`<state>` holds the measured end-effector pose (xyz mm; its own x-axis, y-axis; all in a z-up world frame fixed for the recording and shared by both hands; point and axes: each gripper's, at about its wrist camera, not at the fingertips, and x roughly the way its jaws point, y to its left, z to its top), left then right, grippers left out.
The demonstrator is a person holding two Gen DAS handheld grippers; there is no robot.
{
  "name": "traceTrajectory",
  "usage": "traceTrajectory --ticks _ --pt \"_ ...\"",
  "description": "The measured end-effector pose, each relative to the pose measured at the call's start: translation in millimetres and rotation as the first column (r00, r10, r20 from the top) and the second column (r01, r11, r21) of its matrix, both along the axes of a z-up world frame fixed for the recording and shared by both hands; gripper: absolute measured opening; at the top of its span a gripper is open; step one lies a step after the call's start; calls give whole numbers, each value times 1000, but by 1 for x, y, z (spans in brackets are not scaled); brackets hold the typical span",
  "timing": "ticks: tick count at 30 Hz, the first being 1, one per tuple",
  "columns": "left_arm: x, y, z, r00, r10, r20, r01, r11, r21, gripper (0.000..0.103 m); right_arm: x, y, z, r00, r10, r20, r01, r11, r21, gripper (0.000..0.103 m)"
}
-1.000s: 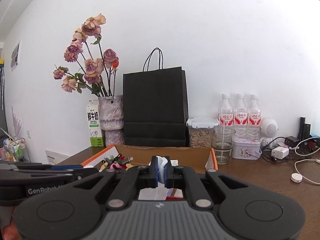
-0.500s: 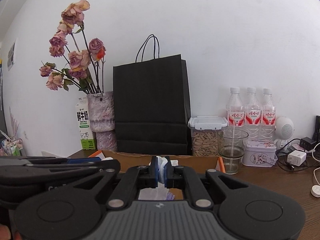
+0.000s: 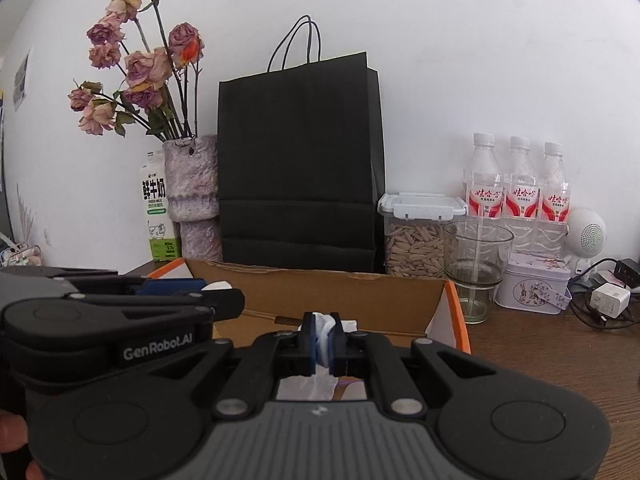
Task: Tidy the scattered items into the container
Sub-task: 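Carry the plug with left tool while right tool carries the scrap, releasing both into the box, then withdraw both tools from the box back toward the table items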
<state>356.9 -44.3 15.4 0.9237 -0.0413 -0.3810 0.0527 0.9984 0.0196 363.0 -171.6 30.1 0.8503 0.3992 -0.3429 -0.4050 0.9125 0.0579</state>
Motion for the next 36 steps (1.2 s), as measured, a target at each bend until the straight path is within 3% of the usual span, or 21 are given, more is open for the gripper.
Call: traceTrajectory --ticks 3,5,6,7,8,10,12,24,32,36 --pt "-4 -2 0 1000 12 21 -13 1000 22 29 -2 -2 1 1000 -18 6 17 1000 5 9" --pt "-7 -5 0 997 54 52 -57 997 51 54 -3 -7 2 999 -49 14 49 999 18 28" --pt "-8 -4 1 993 92 71 -97 993 66 61 -3 -9 2 997 -79 18 78 997 22 41" --pt "-9 -3 2 988 126 87 -133 988 73 76 -2 -13 3 994 -105 19 104 994 30 56" --pt "-9 0 4 983 152 99 -159 985 70 88 0 -18 3 992 -123 17 122 991 45 63" --pt "-10 7 7 977 177 116 -183 982 49 102 2 -28 4 990 -137 12 136 987 85 92" --pt "-9 12 9 977 179 120 -185 982 38 103 2 -32 5 990 -137 17 134 986 101 103" --pt "-6 10 3 977 190 95 -196 979 61 103 1 -28 3 992 -125 19 122 988 93 103" --pt "-29 16 5 955 240 174 -244 970 -2 103 -15 -24 3 992 -113 48 109 991 74 103" --pt "-42 21 3 954 250 164 -250 968 -18 103 -29 -26 1 992 -114 45 111 992 66 103"
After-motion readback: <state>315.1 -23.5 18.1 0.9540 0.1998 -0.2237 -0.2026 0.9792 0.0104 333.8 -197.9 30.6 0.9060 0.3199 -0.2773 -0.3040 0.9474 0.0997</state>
